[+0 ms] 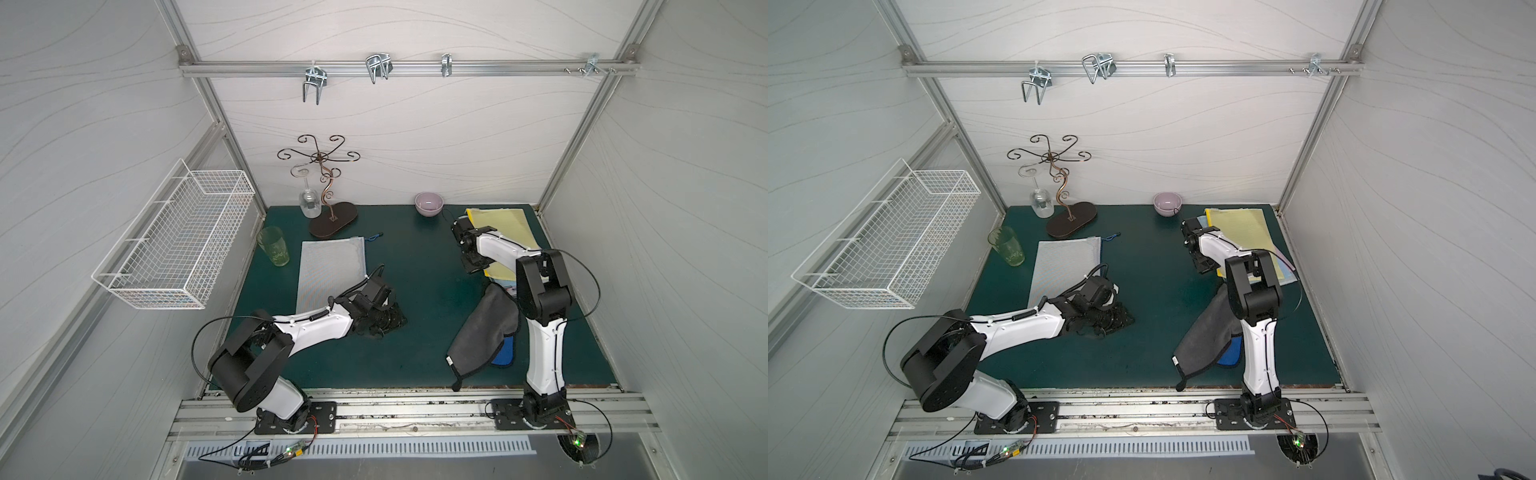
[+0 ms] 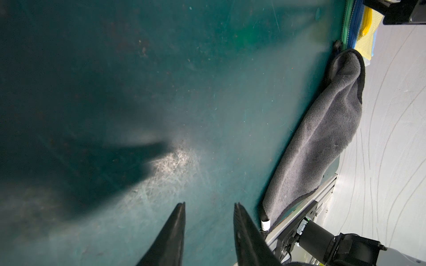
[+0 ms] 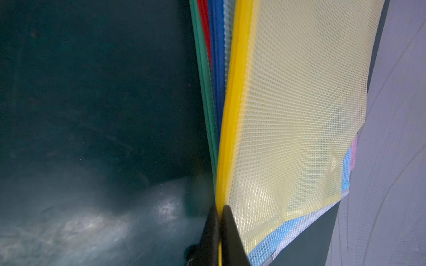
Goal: Wipe the document bag
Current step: Adjust the document bag.
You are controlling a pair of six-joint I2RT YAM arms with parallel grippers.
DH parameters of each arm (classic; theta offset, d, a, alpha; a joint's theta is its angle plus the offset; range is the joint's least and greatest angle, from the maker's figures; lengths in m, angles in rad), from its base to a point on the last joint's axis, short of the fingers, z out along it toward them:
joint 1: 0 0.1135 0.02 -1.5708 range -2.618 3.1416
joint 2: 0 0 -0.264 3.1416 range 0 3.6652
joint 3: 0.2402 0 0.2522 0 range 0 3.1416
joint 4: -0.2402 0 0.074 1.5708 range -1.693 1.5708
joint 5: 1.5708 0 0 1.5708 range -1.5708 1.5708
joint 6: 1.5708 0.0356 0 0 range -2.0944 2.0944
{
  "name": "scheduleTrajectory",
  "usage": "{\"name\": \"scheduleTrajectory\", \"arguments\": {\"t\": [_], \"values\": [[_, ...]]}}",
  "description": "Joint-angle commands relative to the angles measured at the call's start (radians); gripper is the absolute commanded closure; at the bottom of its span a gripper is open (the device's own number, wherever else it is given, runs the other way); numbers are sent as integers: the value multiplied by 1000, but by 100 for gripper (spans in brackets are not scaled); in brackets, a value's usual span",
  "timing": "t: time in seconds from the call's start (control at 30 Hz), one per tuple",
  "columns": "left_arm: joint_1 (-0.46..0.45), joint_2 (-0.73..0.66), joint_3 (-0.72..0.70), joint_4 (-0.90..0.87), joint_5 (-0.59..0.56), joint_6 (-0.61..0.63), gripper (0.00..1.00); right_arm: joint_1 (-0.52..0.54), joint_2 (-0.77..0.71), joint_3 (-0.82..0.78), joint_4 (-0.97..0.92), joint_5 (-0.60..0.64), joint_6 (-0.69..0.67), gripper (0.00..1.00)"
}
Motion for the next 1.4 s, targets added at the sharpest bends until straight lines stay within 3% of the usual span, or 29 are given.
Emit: {"name": "scheduleTrajectory", "arguments": {"t": [0.0,0.2,0.6,1.37], "values": [[6,-20,-6,35,-1,-4,62,6,-49,-25,-40,31,5,100],[6,-25,-9,41,1,-7,62,-5,-89,-71,-68,76,-22,100],[6,-29,-11,46,2,-8,63,-32,-158,-244,83,80,-137,100],[5,-13,6,40,1,-6,63,-31,-157,-267,265,71,-290,100]]}}
